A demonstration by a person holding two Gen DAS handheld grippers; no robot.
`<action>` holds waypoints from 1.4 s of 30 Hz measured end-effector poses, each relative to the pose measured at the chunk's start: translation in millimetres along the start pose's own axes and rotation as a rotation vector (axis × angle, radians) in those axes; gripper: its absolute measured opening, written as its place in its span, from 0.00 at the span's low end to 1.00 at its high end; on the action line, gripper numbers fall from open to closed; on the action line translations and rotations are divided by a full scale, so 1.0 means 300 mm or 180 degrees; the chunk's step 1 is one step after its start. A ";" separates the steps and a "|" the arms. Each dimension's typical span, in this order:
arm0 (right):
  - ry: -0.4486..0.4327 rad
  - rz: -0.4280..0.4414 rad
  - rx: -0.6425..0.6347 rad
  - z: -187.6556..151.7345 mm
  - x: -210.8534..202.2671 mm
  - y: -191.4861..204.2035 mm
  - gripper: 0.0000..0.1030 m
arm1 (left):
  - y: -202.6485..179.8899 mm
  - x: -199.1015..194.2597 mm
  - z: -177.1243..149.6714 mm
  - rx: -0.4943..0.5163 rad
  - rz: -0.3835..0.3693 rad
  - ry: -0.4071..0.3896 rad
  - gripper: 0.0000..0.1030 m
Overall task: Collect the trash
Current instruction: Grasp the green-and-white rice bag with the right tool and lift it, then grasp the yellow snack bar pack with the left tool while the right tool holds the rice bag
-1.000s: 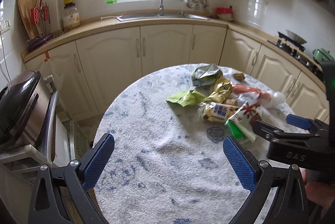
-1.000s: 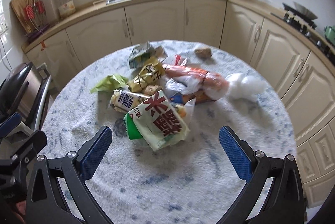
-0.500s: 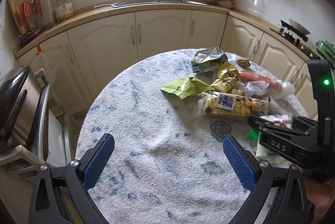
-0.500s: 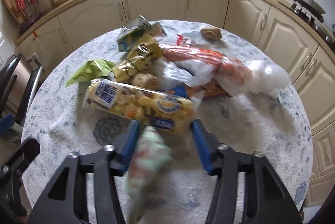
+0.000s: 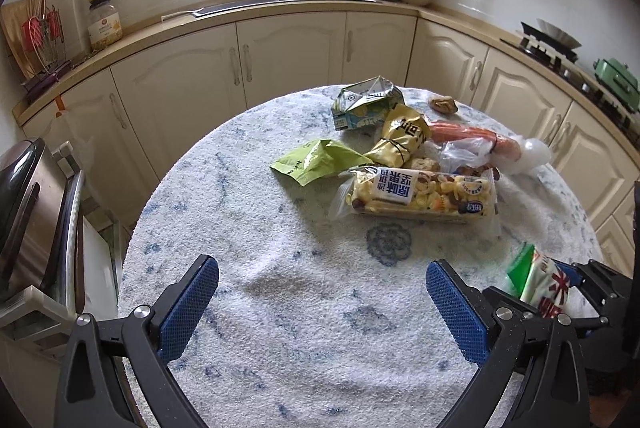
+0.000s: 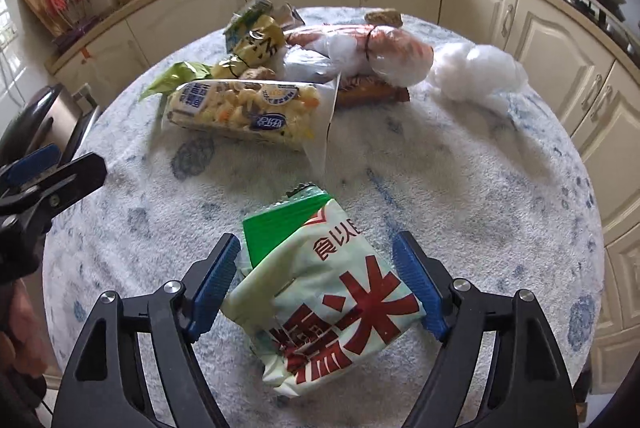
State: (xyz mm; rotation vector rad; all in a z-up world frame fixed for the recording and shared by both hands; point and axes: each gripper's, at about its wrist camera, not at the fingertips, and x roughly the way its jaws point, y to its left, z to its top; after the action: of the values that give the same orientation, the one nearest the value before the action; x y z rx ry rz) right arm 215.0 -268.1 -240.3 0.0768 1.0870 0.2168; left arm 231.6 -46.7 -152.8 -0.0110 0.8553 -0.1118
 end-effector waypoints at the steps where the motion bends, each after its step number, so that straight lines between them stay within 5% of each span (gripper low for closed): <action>1: -0.0003 0.0049 -0.0006 -0.009 -0.012 0.000 0.75 | -0.011 -0.005 -0.006 0.0015 0.0004 -0.0004 0.99; 10: -0.0148 0.0214 0.0070 -0.027 -0.093 -0.049 0.53 | -0.098 0.009 -0.052 0.0130 -0.0051 0.0008 0.99; 20: 0.0043 0.0534 -0.0081 -0.011 -0.041 -0.065 0.56 | -0.134 0.050 -0.067 0.0122 -0.0050 0.0080 0.99; 22: 0.0063 0.0652 -0.0177 -0.012 -0.043 -0.041 0.20 | -0.131 0.053 -0.073 0.0120 -0.0037 0.0094 0.99; 39: -0.0232 0.0359 0.0171 0.025 -0.111 -0.186 0.20 | -0.228 0.123 0.028 0.0111 -0.0107 0.0078 0.99; 42: -0.0230 0.0375 0.0214 0.032 -0.104 -0.199 0.20 | -0.245 0.133 0.049 0.0433 -0.0118 0.0009 0.99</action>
State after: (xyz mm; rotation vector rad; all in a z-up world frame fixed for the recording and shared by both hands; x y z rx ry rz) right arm 217.7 -332.7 -218.7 0.2079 1.0187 0.2812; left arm 261.9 -124.3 -169.1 0.1007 0.8490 -0.2046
